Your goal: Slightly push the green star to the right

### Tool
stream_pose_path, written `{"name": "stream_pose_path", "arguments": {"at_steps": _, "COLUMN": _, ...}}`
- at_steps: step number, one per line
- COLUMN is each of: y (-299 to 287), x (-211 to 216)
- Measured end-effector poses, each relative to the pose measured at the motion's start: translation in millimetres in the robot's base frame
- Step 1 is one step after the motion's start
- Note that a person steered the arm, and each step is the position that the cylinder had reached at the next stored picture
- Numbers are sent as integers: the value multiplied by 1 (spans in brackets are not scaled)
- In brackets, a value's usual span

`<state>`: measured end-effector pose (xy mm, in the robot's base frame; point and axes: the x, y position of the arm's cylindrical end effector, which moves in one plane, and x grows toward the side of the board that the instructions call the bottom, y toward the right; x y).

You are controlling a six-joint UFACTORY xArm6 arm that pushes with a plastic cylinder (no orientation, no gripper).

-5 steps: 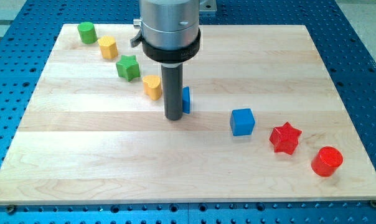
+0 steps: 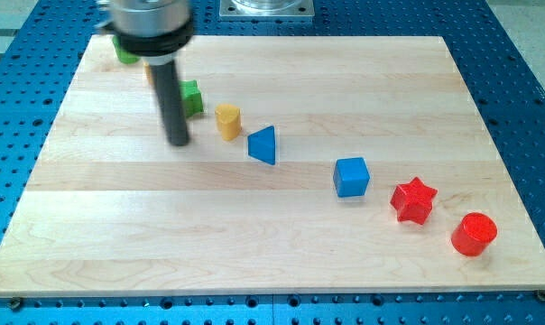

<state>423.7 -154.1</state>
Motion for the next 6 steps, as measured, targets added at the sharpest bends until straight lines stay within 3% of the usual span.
{"name": "stream_pose_path", "arguments": {"at_steps": 1, "y": -41, "x": -5}}
{"name": "stream_pose_path", "arguments": {"at_steps": 3, "y": -8, "x": -60}}
{"name": "stream_pose_path", "arguments": {"at_steps": 6, "y": 18, "x": -57}}
